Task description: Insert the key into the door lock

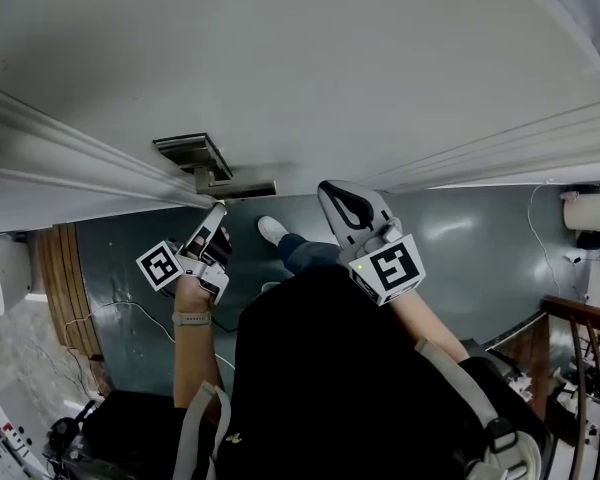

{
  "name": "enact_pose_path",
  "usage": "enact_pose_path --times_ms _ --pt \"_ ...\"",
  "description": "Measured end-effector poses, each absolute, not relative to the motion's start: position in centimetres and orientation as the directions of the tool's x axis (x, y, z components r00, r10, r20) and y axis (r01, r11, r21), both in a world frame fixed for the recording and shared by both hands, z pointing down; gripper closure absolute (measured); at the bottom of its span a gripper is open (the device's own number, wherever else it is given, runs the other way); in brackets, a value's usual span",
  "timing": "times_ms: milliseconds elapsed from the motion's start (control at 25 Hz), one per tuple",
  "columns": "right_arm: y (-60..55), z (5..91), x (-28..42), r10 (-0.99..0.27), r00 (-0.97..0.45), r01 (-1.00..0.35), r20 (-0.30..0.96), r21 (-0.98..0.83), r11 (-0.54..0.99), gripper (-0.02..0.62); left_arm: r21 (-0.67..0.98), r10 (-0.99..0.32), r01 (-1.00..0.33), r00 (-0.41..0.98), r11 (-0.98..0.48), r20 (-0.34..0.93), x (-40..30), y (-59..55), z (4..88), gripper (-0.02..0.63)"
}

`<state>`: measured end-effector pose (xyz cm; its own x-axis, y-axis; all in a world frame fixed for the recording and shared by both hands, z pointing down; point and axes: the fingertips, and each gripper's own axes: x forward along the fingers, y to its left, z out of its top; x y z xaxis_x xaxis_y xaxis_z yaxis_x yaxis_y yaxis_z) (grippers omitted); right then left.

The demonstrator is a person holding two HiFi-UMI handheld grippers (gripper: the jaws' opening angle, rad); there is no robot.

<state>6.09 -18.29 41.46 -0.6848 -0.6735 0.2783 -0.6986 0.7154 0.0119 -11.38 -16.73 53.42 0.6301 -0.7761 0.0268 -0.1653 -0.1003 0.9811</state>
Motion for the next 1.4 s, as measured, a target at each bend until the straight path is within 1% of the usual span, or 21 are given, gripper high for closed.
enact_pose_path --times_ms 160,400,560,800,1040,1400 --pt "-18.4 41.6 6.4 -0.674 -0.687 -0.7 0.272 0.001 0.714 0.578 0.982 -0.771 -0.174 0.634 -0.07 0.057 -11.3 -16.5 54.2 0.58" --pt "-18.5 41.8 6.8 -0.676 -0.686 -0.703 0.27 -0.009 0.711 0.578 0.985 -0.778 -0.158 0.627 -0.067 0.047 -12.0 -16.5 54.3 0.58" --pt "-18.5 41.6 6.8 -0.675 -0.688 -0.702 0.268 -0.008 0.712 0.578 0.991 -0.778 -0.118 0.628 -0.054 0.032 -11.9 -16.6 54.4 0.58" --pt "-18.6 41.4 7.0 -0.68 -0.684 -0.707 0.263 -0.011 0.707 0.578 0.992 -0.763 -0.111 0.647 -0.066 0.021 -11.4 -16.7 53.8 0.58" --pt "-18.5 41.2 7.0 -0.68 -0.687 -0.705 0.258 -0.011 0.709 0.578 0.996 -0.773 -0.081 0.634 -0.04 0.021 -12.0 -16.8 53.8 0.58" --pt "-18.6 41.0 6.8 -0.68 -0.687 -0.705 0.254 -0.009 0.709 0.578 0.993 -0.751 -0.113 0.658 -0.025 0.055 -12.1 -17.5 53.6 0.58"
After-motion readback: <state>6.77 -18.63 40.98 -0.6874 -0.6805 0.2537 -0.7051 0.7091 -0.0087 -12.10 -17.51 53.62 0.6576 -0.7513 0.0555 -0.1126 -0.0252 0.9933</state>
